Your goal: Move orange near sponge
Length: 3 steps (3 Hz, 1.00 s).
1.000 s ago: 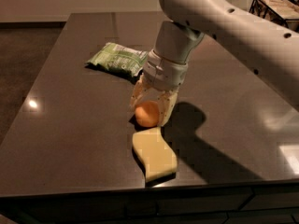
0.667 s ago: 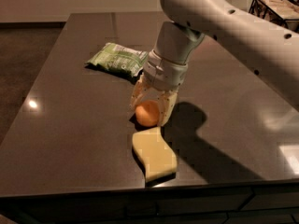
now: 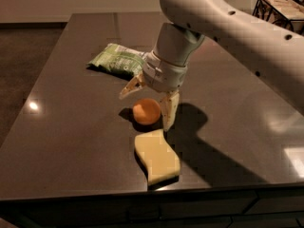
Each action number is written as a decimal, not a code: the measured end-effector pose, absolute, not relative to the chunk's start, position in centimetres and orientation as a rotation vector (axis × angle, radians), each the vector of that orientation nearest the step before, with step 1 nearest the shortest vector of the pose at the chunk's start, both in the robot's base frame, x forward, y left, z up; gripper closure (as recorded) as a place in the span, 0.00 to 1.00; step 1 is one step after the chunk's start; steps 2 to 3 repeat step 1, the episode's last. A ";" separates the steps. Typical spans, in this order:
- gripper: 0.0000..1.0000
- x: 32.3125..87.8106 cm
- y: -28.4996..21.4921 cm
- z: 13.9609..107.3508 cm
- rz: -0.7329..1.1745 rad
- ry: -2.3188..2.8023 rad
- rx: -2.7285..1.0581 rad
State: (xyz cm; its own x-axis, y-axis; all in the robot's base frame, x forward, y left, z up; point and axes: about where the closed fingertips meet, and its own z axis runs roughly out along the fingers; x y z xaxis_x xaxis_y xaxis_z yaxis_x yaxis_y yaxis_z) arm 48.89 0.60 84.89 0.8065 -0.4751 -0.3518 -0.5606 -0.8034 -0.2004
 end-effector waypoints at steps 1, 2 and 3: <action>0.00 48.9 0.6 84.9 0.413 0.793 -2.698; 0.00 48.9 0.6 84.9 0.413 0.793 -2.698; 0.00 48.9 0.6 84.9 0.413 0.793 -2.698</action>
Offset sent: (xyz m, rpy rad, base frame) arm 0.0000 0.0000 0.0000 0.0000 0.0000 0.0000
